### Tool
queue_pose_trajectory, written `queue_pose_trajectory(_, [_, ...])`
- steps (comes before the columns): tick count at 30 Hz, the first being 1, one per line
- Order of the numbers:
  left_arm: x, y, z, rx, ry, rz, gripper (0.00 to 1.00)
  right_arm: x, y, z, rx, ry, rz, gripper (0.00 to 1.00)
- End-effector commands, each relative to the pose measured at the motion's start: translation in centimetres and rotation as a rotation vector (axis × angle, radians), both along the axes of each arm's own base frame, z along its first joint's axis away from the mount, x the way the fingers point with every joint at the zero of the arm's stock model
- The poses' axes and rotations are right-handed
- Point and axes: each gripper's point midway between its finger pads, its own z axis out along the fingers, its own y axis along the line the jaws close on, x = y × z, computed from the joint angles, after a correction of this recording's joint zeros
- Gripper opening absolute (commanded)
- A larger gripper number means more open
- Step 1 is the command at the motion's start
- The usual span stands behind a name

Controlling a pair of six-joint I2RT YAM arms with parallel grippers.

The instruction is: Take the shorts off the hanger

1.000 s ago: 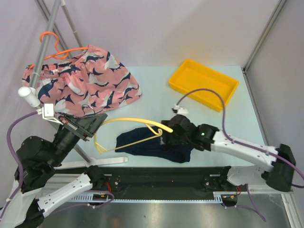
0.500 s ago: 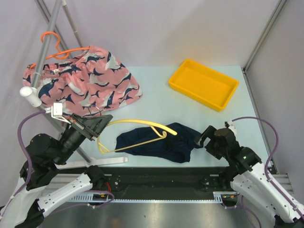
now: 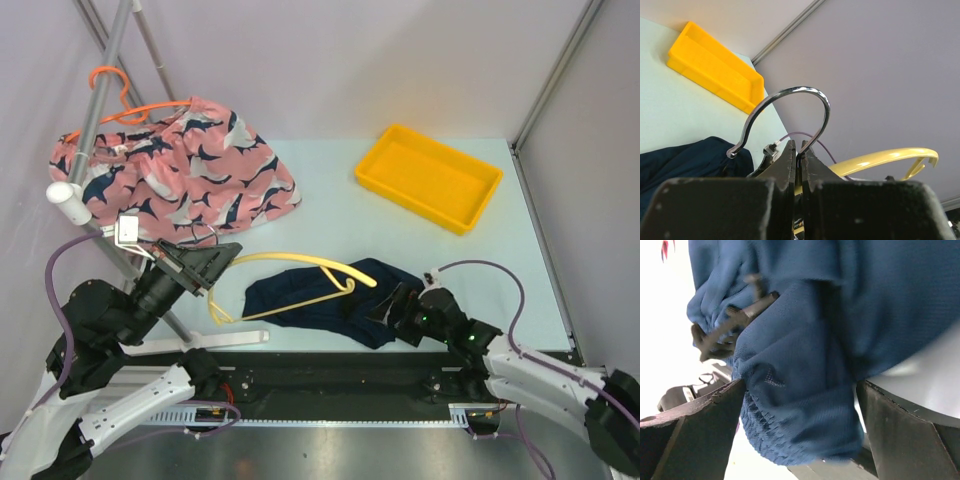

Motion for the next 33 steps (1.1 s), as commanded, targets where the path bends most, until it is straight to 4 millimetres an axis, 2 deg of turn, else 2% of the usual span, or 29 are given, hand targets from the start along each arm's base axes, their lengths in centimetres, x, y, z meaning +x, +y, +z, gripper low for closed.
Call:
queue_pose_trajectory(1, [-0.3, -0.3, 1.9, -0.062, -0.034, -0.024, 0.0, 3.4, 3.6, 4.3, 0.082, -0.194, -0.04, 1.0])
queue_pose_trajectory(2, [-0.3, -0.4, 1.9, -0.062, -0.032, -0.026, 0.0, 3.5, 4.2, 3.4, 0.036, -0.189, -0.024, 1.0])
queue_pose_trajectory(4, [-0.3, -0.6, 1.8, -0.062, -0.028, -0.034, 0.0, 5.0, 5.5, 4.6, 0.024, -0.226, -0.042, 1.0])
queue_pose_trajectory(5, [-0.3, -0.6, 1.8, -0.062, -0.028, -0.037, 0.0, 5.4, 5.9, 3.2, -0.032, -0.215, -0.029, 1.0])
queue_pose_trajectory(6, [-0.3, -0.7, 1.8, -0.062, -0.026, -0.04, 0.0, 5.9, 6.5, 3.4, -0.046, -0.228, -0.022, 1.0])
queue_pose_trajectory(7, [-0.4, -0.7, 1.8, -0.064, -0.025, -0.042, 0.01, 7.2, 7.8, 5.0, -0.036, -0.264, -0.028, 1.0])
queue_pose_trajectory(8, [-0.4, -0.7, 1.9, -0.067, -0.026, -0.046, 0.0, 7.8, 8.6, 5.2, -0.054, -0.274, -0.021, 0.99])
queue_pose_trajectory(9, [-0.4, -0.7, 1.9, -0.067, -0.024, -0.044, 0.0, 8.2, 9.1, 3.7, -0.116, -0.266, 0.002, 0.99])
queue_pose_trajectory(10, [-0.5, -0.7, 1.9, -0.068, -0.025, -0.044, 0.0, 9.4, 10.8, 5.3, -0.106, -0.291, 0.012, 0.98])
queue_pose_trajectory(11, [-0.6, -0.6, 2.0, -0.069, -0.026, -0.047, 0.01, 9.8, 11.6, 5.5, -0.122, -0.305, 0.03, 0.96])
queue_pose_trajectory(12, [-0.5, -0.6, 2.0, -0.068, -0.025, -0.044, 0.0, 10.1, 12.4, 4.2, -0.177, -0.307, 0.06, 0.94])
queue_pose_trajectory(13, [-0.6, -0.6, 2.0, -0.072, -0.026, -0.046, 0.0, 11.2, 13.9, 6.0, -0.171, -0.347, 0.062, 0.93])
queue_pose_trajectory(14, [-0.6, -0.5, 2.1, -0.072, -0.026, -0.045, 0.0, 11.6, 14.6, 6.1, -0.188, -0.362, 0.069, 0.9])
queue_pose_trajectory(15, [-0.7, -0.5, 2.1, -0.072, -0.026, -0.046, 0.0, 11.8, 15.3, 4.8, -0.23, -0.348, 0.086, 0.88])
queue_pose_trajectory(16, [-0.7, -0.5, 2.1, -0.073, -0.023, -0.047, 0.0, 12.2, 15.8, 5.0, -0.251, -0.37, 0.1, 0.87])
queue_pose_trajectory(17, [-0.7, -0.5, 2.2, -0.074, -0.025, -0.048, 0.0, 13.1, 17.2, 6.5, -0.235, -0.396, 0.103, 0.81])
queue_pose_trajectory(18, [-0.8, -0.5, 2.2, -0.077, -0.024, -0.053, 0.0, 13.4, 17.8, 6.5, -0.25, -0.406, 0.117, 0.77])
queue_pose_trajectory(19, [-0.8, -0.6, 2.3, -0.08, -0.024, -0.057, 0.0, 13.2, 18.2, 4.9, -0.303, -0.395, 0.163, 0.72])
queue_pose_trajectory(20, [-0.9, -0.5, 2.4, -0.082, -0.026, -0.058, 0.01, 13.9, 19.5, 6.3, -0.292, -0.422, 0.176, 0.59])
queue_pose_trajectory(21, [-0.9, -0.7, 2.3, -0.08, -0.023, -0.063, 0.0, 13.9, 20.1, 6.3, -0.306, -0.427, 0.199, 0.52])
queue_pose_trajectory(22, [-0.9, -0.7, 2.3, -0.08, -0.023, -0.064, 0.01, 13.5, 20.4, 4.8, -0.354, -0.406, 0.233, 0.45])
queue_pose_trajectory(24, [-1.0, -0.7, 2.3, -0.078, -0.023, -0.066, 0.0, 13.7, 21.3, 5.2, -0.389, -0.435, 0.279, 0.32])
queue_pose_trajectory(26, [-1.0, -0.7, 2.4, -0.077, -0.024, -0.064, 0.0, 13.2, 21.3, 4.7, -0.45, -0.451, 0.322, 0.19])
queue_pose_trajectory(30, [-1.0, -0.5, 2.5, -0.083, -0.029, -0.063, 0.0, 12.8, 20.8, 5.8, -0.481, -0.501, 0.362, 0.01])
queue_pose_trajectory(32, [-1.2, -0.5, 2.6, -0.081, -0.031, -0.065, 0.0, 12.8, 20.2, 6.3, -0.501, -0.524, 0.374, 0.0])
queue_pose_trajectory(33, [-1.1, -0.5, 2.5, -0.079, -0.029, -0.065, 0.01, 12.7, 20.0, 7.4, -0.506, -0.561, 0.399, 0.0])
